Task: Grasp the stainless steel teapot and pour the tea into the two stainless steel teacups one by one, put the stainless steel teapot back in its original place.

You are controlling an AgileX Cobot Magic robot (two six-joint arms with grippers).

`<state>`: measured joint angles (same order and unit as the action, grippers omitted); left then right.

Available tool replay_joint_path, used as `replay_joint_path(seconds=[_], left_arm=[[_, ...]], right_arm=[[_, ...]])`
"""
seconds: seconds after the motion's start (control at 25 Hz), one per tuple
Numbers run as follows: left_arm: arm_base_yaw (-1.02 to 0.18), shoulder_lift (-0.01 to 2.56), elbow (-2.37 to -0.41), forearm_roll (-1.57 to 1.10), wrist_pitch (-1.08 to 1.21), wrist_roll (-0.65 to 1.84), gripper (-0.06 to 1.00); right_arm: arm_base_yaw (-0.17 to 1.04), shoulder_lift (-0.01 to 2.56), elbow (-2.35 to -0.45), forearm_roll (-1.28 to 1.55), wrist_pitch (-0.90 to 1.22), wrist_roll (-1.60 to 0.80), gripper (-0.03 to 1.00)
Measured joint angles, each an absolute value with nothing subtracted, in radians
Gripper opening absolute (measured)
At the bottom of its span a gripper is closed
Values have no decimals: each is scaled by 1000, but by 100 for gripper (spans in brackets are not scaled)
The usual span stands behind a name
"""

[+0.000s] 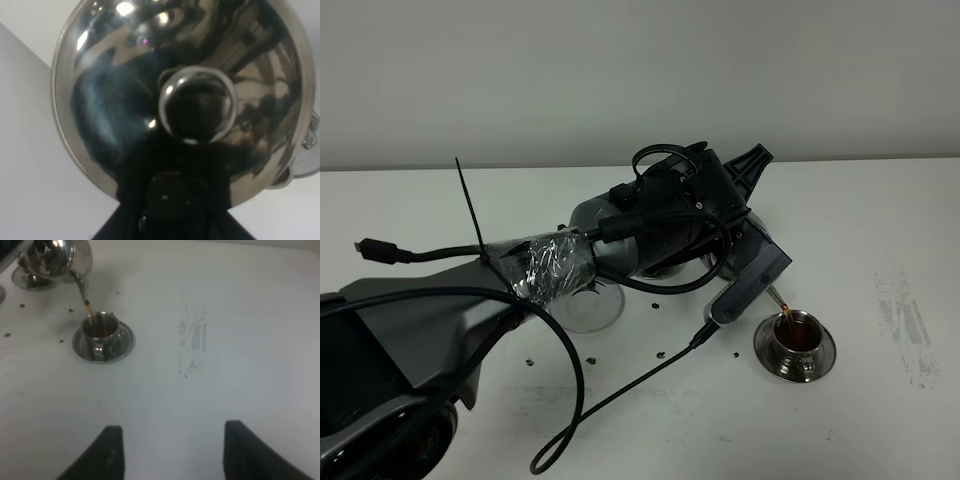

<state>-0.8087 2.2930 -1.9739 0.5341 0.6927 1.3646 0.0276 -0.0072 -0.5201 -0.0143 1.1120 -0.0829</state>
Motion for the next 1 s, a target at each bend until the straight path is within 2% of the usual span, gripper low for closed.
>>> replay_joint_path(seconds=[0.72, 1.0], left_arm=[[-817, 2293, -1974, 540, 685, 1363, 22], [-812, 2293, -1974, 513, 711, 1277, 22]], right_arm=[[28, -7, -520, -14, 1112, -83, 43], [28, -7, -520, -14, 1112, -83, 43]])
